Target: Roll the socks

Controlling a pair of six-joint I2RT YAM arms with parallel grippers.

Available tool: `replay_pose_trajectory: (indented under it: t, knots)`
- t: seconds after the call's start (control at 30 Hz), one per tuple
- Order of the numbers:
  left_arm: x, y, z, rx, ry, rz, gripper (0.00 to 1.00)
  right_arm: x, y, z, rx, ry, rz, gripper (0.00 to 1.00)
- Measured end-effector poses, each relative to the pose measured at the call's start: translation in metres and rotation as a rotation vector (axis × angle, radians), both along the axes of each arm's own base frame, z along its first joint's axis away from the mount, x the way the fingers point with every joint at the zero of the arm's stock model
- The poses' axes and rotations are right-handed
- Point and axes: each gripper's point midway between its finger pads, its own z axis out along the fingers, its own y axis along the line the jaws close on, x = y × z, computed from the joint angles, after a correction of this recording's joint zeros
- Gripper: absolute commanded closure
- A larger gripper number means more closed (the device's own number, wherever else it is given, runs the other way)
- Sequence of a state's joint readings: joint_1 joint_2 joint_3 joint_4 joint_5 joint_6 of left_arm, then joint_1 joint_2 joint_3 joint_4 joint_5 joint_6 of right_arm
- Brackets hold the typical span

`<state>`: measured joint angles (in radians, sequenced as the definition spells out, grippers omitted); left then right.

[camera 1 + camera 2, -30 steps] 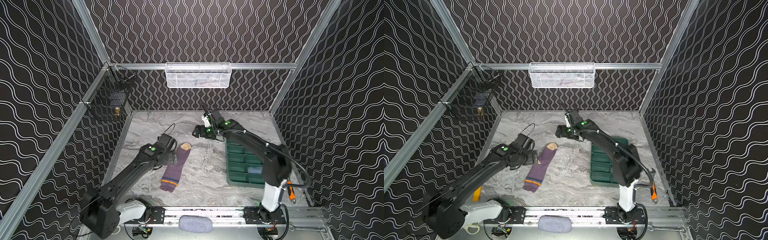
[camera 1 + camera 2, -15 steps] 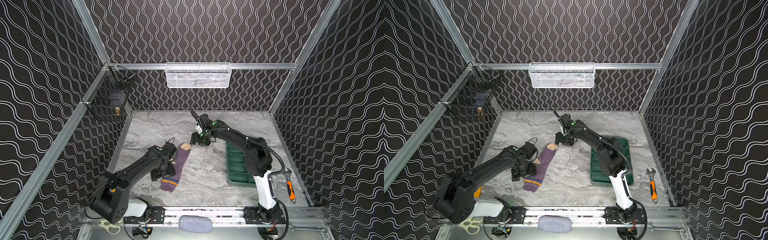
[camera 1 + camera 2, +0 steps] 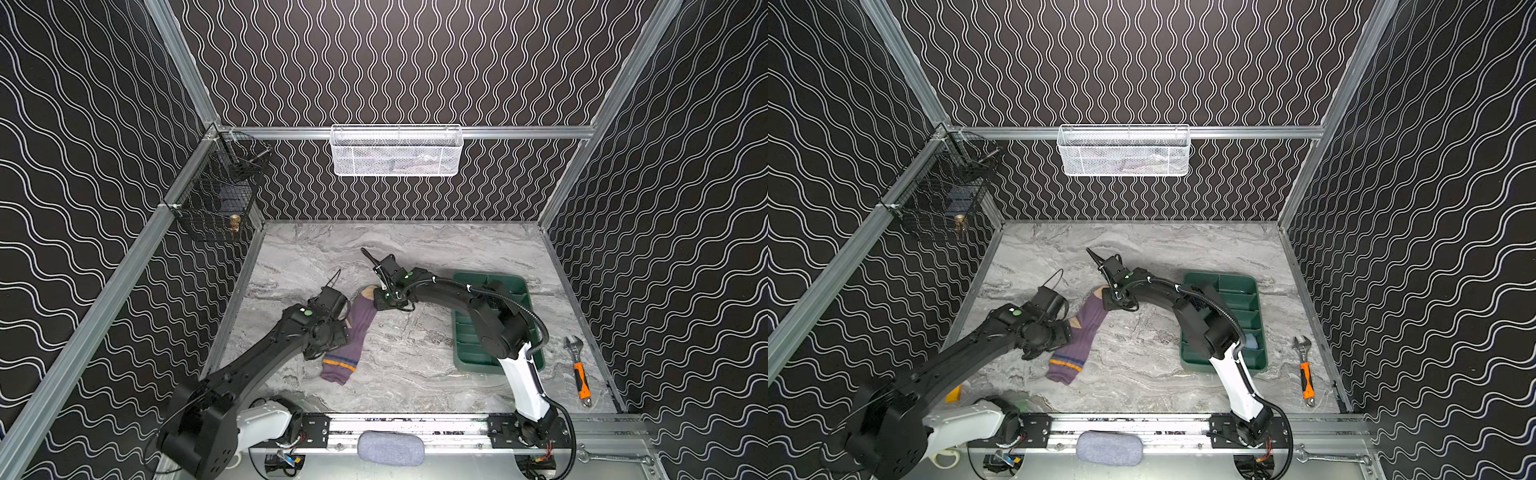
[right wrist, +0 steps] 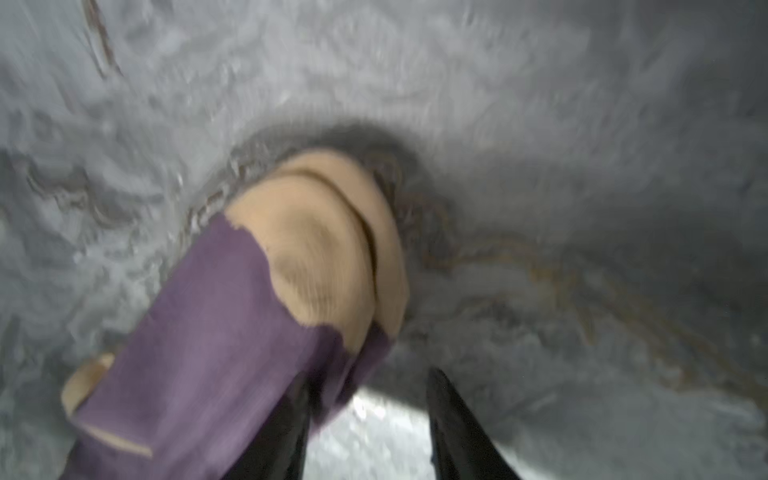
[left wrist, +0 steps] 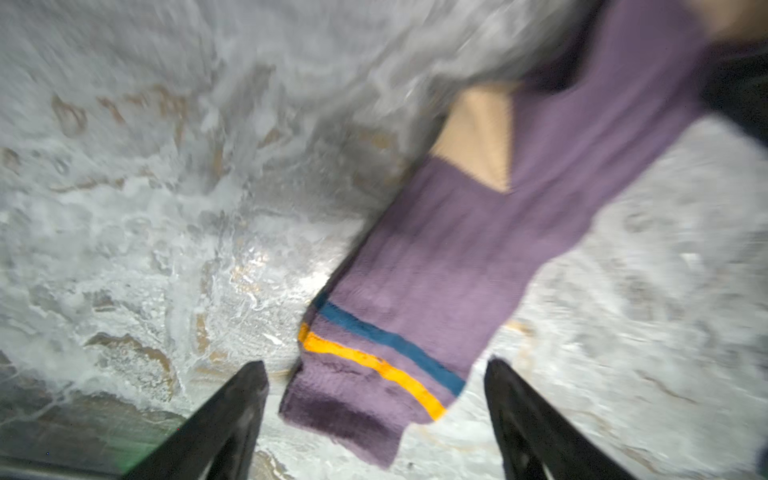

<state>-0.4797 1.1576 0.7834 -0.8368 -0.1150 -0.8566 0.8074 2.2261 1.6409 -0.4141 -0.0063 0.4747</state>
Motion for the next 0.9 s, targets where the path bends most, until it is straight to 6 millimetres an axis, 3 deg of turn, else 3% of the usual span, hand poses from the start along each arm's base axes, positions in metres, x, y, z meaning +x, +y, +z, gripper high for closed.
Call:
replay_pose_trajectory:
  t: [0.03, 0.17, 0.3, 0.4, 0.47, 0.57, 0.73, 0.8, 0.9]
  knots:
    - [0.001, 0.001, 0.007, -0.004, -0.022, 0.001, 0.13, 0.003, 0.002, -0.001, 0.005, -0.015, -0.007, 0.60]
    - [0.000, 0.006, 0.029, -0.004, -0.087, -0.019, 0.11, 0.022, 0.013, -0.004, 0.006, -0.068, -0.030, 0.81]
    - [-0.004, 0.009, 0.042, -0.009, -0.126, -0.041, 0.11, 0.036, 0.017, -0.006, -0.010, -0.100, -0.050, 0.96]
    - [-0.009, 0.011, 0.043, -0.012, -0.145, -0.058, 0.10, 0.046, 0.013, -0.005, -0.043, -0.132, -0.055, 0.97]
    - [-0.011, 0.012, 0.041, -0.011, -0.142, -0.061, 0.10, 0.058, 0.000, -0.004, -0.085, -0.163, -0.059, 0.95]
    - [-0.012, 0.011, 0.038, -0.011, -0.131, -0.066, 0.10, 0.082, -0.030, -0.003, -0.185, -0.217, -0.068, 0.84]
    - [-0.009, 0.009, 0.038, 0.006, -0.109, -0.091, 0.08, 0.115, -0.060, 0.000, -0.324, -0.302, -0.053, 0.40]
    - [-0.005, 0.008, 0.042, 0.012, -0.115, -0.103, 0.08, 0.120, -0.066, 0.004, -0.363, -0.319, -0.039, 0.22]
    - [0.000, 0.005, 0.052, 0.011, -0.130, -0.114, 0.07, 0.113, -0.075, 0.013, -0.413, -0.317, -0.012, 0.13]
